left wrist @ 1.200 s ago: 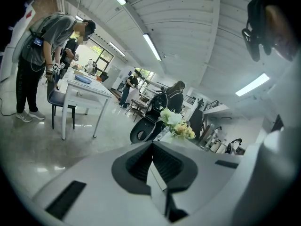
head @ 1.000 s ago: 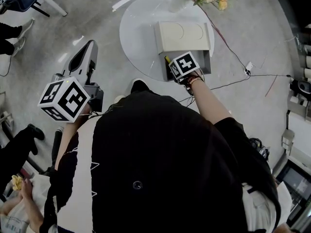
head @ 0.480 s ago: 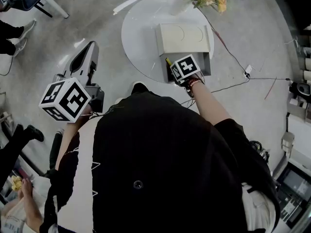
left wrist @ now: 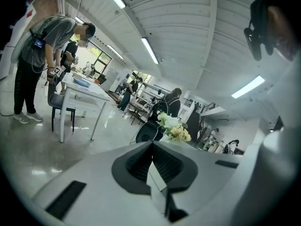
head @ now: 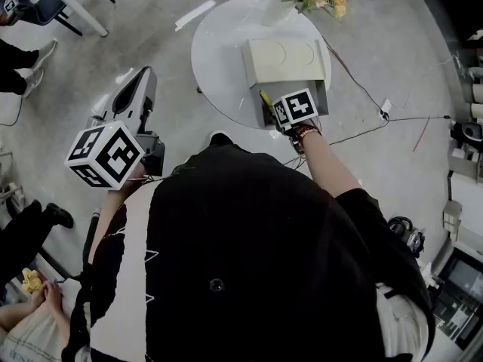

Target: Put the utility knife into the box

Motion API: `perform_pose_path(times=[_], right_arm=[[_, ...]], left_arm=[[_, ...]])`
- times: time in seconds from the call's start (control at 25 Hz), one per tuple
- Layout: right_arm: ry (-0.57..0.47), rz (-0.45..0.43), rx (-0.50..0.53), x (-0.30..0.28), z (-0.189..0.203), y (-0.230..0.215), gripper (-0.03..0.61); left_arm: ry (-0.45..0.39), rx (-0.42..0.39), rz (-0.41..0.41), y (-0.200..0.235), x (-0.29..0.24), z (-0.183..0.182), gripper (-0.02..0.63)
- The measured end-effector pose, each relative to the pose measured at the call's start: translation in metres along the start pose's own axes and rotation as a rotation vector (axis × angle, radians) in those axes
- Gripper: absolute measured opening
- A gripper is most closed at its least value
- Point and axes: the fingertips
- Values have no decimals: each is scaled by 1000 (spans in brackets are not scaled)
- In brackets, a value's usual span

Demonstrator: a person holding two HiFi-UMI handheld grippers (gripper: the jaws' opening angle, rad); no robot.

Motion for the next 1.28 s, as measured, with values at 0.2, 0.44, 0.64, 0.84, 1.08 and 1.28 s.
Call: perform_pose_path(times=[0.2,0.44,0.64,0.84,1.08,1.28], right_arm=[[-97,3,-116,14,-1,-2,102],[-277,21,-329,38,1,-8,12],[-438,-53,-528,61,0,-1,6],[-616,-134,-640,91,-9,17,6],[-818,-206,-724,126,-8,40,5],[-947,-296,-793,161,-1,58,5]], left_arm=[[8,-19,39,-7,1,-2,11],[33,-46,96,-20,-1,1,11],[68,-71,151,-32,-4,8,11],[101,-111,222,-49,-8,11,11],[133,-156,299,-67,-7,20,11],[154,-175,339,-78,0,28,11]])
Point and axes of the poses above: the fingertips, and each gripper's own axes: x backward along the fingers, y to its left, z out of its underside, and after that the axes turned 8 degrees about y, right-handed
